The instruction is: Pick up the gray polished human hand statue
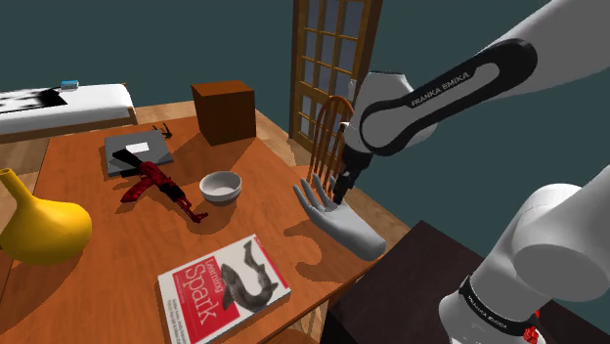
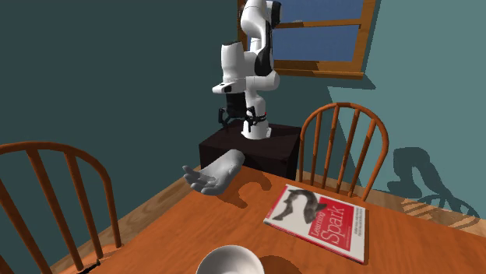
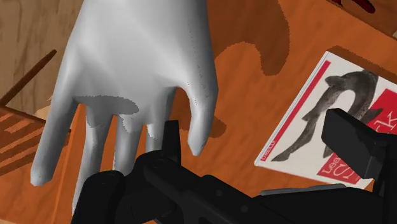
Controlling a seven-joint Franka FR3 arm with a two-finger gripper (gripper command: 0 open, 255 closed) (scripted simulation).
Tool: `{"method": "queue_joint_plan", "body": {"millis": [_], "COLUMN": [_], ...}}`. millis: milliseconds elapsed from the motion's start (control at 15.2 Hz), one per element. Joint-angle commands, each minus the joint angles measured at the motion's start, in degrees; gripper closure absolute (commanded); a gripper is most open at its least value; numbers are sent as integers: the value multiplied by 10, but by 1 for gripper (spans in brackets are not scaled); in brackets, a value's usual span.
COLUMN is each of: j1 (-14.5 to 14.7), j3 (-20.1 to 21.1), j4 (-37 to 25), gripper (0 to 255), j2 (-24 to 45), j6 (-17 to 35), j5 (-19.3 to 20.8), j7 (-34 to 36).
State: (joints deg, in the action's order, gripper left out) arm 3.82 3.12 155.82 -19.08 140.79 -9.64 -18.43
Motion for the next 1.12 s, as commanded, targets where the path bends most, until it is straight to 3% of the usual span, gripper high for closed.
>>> {"method": "queue_joint_plan", "body": {"millis": [0, 462, 1056], "j1": [5, 23, 10], "j3": [-1, 0, 23], "j4": [-3, -50, -61], "gripper": [0, 0, 0], "j2": [48, 236, 312], "j6": [56, 226, 291], "j5": [-7, -66, -112], "j7": [-15, -91, -135]}}
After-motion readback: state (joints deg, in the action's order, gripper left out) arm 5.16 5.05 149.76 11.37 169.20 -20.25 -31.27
